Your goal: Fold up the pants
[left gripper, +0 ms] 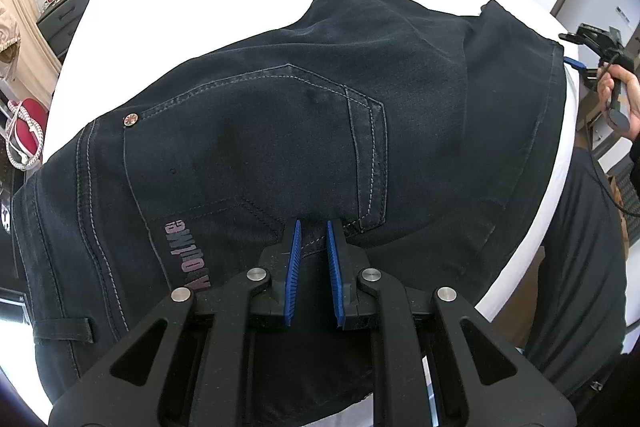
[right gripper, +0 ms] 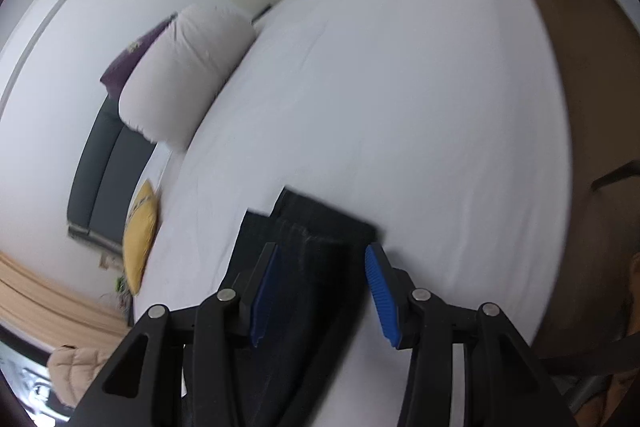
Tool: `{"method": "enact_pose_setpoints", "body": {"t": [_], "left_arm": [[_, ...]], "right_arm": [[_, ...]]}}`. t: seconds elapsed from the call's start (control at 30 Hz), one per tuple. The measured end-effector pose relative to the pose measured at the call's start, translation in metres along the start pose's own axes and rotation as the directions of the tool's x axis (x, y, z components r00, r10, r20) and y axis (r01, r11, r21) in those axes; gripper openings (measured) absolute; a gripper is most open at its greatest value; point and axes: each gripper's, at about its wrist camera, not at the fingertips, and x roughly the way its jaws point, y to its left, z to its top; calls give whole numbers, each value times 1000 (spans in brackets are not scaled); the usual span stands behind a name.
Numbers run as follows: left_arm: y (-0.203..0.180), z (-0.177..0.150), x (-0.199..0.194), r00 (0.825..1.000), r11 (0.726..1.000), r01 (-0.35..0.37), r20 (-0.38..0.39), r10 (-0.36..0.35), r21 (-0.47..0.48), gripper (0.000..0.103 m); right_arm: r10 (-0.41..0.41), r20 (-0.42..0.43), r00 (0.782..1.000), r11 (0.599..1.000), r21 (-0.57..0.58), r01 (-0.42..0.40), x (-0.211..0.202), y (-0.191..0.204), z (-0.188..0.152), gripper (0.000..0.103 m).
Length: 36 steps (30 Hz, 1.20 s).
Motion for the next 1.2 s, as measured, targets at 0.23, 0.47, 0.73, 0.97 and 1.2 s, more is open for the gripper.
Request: {"method": "enact_pose_setpoints", "body": {"t": [0.23, 0.47, 0.73, 0.97, 1.2], "left_arm": [[0, 1, 0, 1000, 1000, -2, -4, 2, -8, 13], [1, 2, -1, 1000, 1000, -3, -5, 3, -5, 13], [0, 1, -1, 1000, 1000, -7, -1, 7, -5, 13], [-2, 1, -2, 1000, 1000, -8, 0, 8, -7, 13], [1, 2, -3, 1000, 999, -2, -1, 2, -41, 13]], "right_arm": [[-22, -90, 996, 999, -30, 19, 27, 12, 1, 34], [-90, -39, 995, 996, 11, 91, 4, 7, 1, 27], [63, -50, 997, 996, 64, -60, -5, 6, -5, 27], [11, -129, 992, 996, 91, 1, 16, 2, -14, 27], [40, -84, 996, 999, 23, -38, 20, 11, -4, 5]]}}
